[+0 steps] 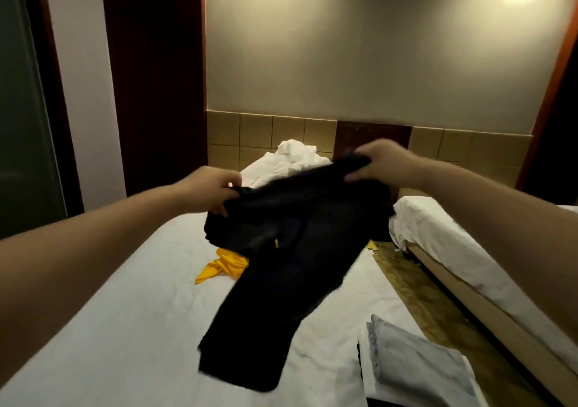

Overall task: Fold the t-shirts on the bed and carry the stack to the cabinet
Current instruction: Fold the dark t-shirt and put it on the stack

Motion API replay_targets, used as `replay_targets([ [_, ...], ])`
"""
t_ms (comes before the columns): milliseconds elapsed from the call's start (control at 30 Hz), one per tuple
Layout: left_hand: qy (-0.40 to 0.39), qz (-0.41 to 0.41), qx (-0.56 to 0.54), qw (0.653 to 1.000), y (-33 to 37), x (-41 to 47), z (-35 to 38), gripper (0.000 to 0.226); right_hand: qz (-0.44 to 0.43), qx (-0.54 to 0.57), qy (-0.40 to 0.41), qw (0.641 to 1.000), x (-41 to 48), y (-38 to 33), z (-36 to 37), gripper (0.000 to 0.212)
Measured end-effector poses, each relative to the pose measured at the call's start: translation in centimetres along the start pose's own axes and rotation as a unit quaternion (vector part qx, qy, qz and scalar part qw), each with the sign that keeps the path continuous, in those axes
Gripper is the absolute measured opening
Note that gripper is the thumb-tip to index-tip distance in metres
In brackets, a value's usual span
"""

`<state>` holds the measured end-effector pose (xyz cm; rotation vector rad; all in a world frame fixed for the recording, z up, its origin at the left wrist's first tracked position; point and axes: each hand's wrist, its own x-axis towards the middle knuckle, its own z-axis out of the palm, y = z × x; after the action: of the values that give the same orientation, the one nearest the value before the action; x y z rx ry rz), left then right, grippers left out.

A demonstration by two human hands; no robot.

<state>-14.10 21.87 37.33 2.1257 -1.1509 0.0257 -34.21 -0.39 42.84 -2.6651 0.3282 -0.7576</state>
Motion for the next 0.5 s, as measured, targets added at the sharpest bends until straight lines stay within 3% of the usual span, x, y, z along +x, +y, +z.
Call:
replay_targets([
  [33,0.012,-0.008,0.000,1.000,-0.2,0.1,0.1,0.010,-0.010,-0.034,-0.002,0.999,0.0,0.4,0.4,0.008],
  [100,0.084,-0.006,-0.051,0.995,-0.2,0.1,-0.8,0.005,-0.028,0.010,0.063,0.998,-0.2,0.7,0.5,0.009],
  [167,0.116,0.008,-0.031,0.993,-0.2,0.1,-1.5,0.005,-0.037,0.016,0.046,0.998,-0.6,0.6,0.7,0.009],
  [233,0.107,0.020,-0.011,0.994,-0.1,-0.1,-1.9,0.005,-0.038,0.026,0.052,0.998,-0.8,0.7,0.6,0.009],
  [400,0.095,0.049,0.017,0.994,0.8,-0.3,-2.5,0.006,-0.045,0.009,0.164,0.985,-0.3,0.3,-0.8,0.021],
  [500,0.096,0.063,0.067,0.991,0.9,-0.3,-2.9,0.008,-0.028,-0.029,0.038,0.998,-0.1,-0.1,-0.7,0.007],
])
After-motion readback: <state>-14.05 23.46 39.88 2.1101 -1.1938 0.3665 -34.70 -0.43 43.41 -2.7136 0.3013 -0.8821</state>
